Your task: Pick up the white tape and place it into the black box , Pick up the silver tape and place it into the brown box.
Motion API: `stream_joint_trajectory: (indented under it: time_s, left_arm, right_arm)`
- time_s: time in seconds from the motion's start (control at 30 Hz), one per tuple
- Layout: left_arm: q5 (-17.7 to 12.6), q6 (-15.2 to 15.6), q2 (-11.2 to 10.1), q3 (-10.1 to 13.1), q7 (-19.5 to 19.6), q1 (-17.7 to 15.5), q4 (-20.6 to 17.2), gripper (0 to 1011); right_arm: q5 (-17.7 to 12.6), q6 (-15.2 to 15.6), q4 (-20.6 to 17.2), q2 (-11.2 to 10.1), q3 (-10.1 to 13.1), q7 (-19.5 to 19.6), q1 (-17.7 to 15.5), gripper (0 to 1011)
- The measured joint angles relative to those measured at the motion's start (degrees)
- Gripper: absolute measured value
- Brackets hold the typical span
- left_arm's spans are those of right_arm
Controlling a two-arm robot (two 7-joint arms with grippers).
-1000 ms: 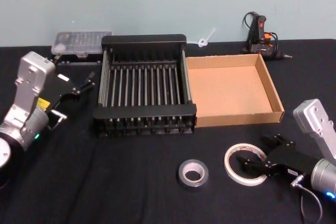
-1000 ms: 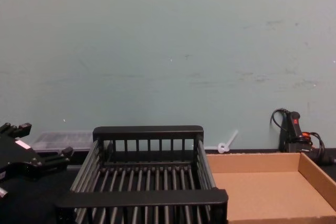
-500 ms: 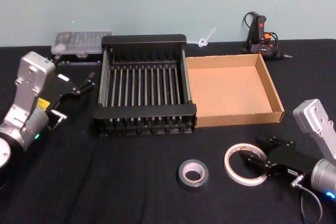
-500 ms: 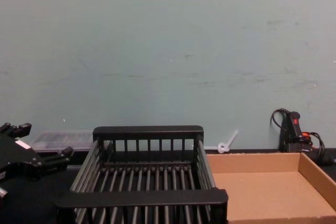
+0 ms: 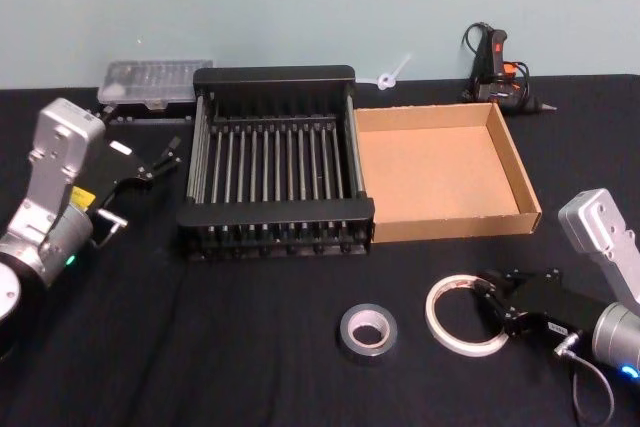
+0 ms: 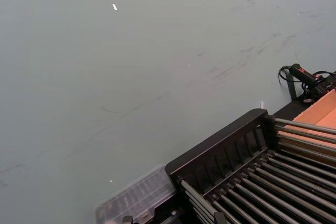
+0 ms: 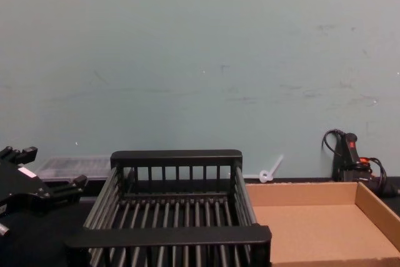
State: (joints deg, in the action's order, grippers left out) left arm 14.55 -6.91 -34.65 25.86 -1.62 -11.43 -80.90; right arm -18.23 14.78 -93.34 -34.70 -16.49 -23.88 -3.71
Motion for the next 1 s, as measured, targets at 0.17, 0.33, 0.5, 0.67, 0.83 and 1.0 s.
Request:
stream_joint_trajectory:
  time_s: [0.17,0.33,0.5,0.67,0.83,1.0]
  left_arm:
    - [0.0,0.0,0.0,0.0,0.0,0.0,0.0,1001]
    - [0.0,0.0,0.0,0.0,0.0,0.0,0.0,1002]
    - [0.0,0.0,0.0,0.0,0.0,0.0,0.0,1001]
    - [0.0,0.0,0.0,0.0,0.0,0.0,0.0,1002]
    - [0.0,0.0,0.0,0.0,0.0,0.0,0.0,1001]
    - [0.0,0.0,0.0,0.0,0.0,0.0,0.0,1001]
  right_arm:
    - [0.0,0.0,0.0,0.0,0.0,0.0,0.0,92]
    - [0.0,0.0,0.0,0.0,0.0,0.0,0.0,87]
    - [0.0,0.0,0.0,0.0,0.0,0.0,0.0,87]
    - [0.0,0.0,0.0,0.0,0.0,0.0,0.0,87]
    - [0.0,0.0,0.0,0.0,0.0,0.0,0.0,87]
    - [0.0,0.0,0.0,0.0,0.0,0.0,0.0,87]
